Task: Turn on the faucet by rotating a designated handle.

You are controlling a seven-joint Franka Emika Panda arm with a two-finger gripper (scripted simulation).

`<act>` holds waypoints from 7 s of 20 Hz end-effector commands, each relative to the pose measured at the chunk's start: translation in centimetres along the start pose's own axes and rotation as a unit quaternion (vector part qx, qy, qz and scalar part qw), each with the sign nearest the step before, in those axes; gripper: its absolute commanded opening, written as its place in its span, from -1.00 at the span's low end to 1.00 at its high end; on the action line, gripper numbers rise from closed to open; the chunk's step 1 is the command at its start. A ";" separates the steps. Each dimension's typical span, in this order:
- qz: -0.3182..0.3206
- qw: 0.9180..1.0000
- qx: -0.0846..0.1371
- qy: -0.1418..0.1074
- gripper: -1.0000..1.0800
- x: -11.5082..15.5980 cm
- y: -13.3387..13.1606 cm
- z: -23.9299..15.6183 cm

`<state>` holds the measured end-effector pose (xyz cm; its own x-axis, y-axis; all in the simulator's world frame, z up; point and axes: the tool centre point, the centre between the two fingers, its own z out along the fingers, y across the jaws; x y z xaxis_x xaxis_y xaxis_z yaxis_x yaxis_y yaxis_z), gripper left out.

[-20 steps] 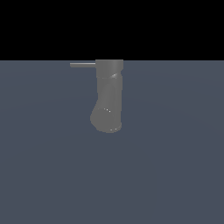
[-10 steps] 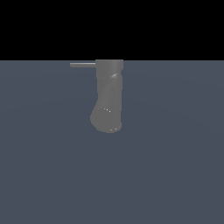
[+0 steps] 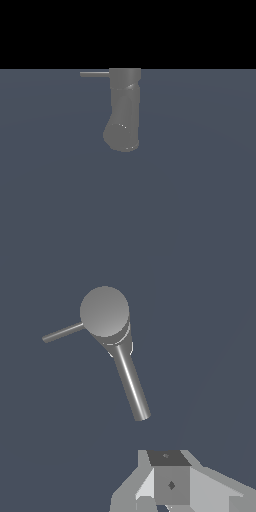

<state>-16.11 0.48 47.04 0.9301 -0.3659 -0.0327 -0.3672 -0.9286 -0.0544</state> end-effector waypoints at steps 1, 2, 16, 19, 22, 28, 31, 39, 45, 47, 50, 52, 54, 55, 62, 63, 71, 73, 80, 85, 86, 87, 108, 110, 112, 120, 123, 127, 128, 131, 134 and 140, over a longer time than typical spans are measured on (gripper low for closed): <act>0.030 1.000 0.004 -0.003 -1.00 1.2 -0.9 0.5; 0.042 0.999 0.006 -0.004 -1.00 1.7 -1.3 0.7; 0.210 0.977 0.013 -0.018 -1.00 8.0 -6.4 4.7; 0.246 0.969 0.012 -0.019 -1.00 9.2 -7.6 5.8; 0.282 0.959 0.010 -0.019 -1.00 10.4 -8.7 7.0; 0.352 0.936 0.005 -0.017 -1.00 12.6 -11.0 9.5; 0.386 0.923 0.002 -0.014 -1.00 13.7 -12.1 10.8; 0.472 0.881 -0.006 -0.001 -1.00 16.2 -15.2 14.7; 0.527 0.850 -0.010 0.012 -1.00 17.6 -17.3 17.5; 0.541 0.841 -0.011 0.016 -1.00 17.9 -17.8 18.2; 0.557 0.830 -0.012 0.021 -1.00 18.3 -18.4 19.2; 0.566 0.824 -0.012 0.024 -1.00 18.5 -18.8 19.7; 0.572 0.820 -0.012 0.026 -1.00 18.7 -19.1 20.0; 0.575 0.818 -0.012 0.027 -1.00 18.7 -19.2 20.2; 0.581 0.814 -0.013 0.029 -1.00 18.9 -19.4 20.5; 0.581 0.814 -0.013 0.029 -1.00 18.9 -19.4 20.5; 0.580 0.814 -0.013 0.029 -1.00 17.2 -18.7 20.6; 0.580 0.814 -0.013 0.029 -1.00 16.7 -18.5 20.6; 0.580 0.814 -0.013 0.029 -1.00 15.0 -17.8 20.6; 0.580 0.814 -0.013 0.029 -1.00 13.8 -17.3 20.6; 0.580 0.814 -0.013 0.029 -1.00 13.5 -17.2 20.6; 0.580 0.814 -0.013 0.029 -1.00 13.3 -17.1 20.6; 0.580 0.814 -0.010 0.031 -1.00 9.5 -14.2 20.6; 0.580 0.814 -0.011 0.031 -1.00 9.2 -13.5 20.6; 0.580 0.814 -0.011 0.031 -1.00 8.9 -12.9 20.5; 0.580 0.814 -0.011 0.030 -1.00 7.6 -10.3 20.4; 0.580 0.814 -0.012 0.030 -1.00 7.2 -9.3 20.4; 0.580 0.814 -0.012 0.029 -1.00 6.5 -7.9 20.3; 0.580 0.814 -0.012 0.029 -1.00 6.4 -7.6 20.3; 0.580 0.814 -0.012 0.029 -1.00 5.9 -6.6 20.3; 0.574 0.818 -0.011 0.031 -1.00 6.0 -7.1 20.3; 0.576 0.817 -0.012 0.030 -1.00 7.4 -3.5 20.1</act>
<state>-8.25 4.91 26.94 -0.0014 -1.0000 -0.0006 -1.0000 0.0014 -0.0028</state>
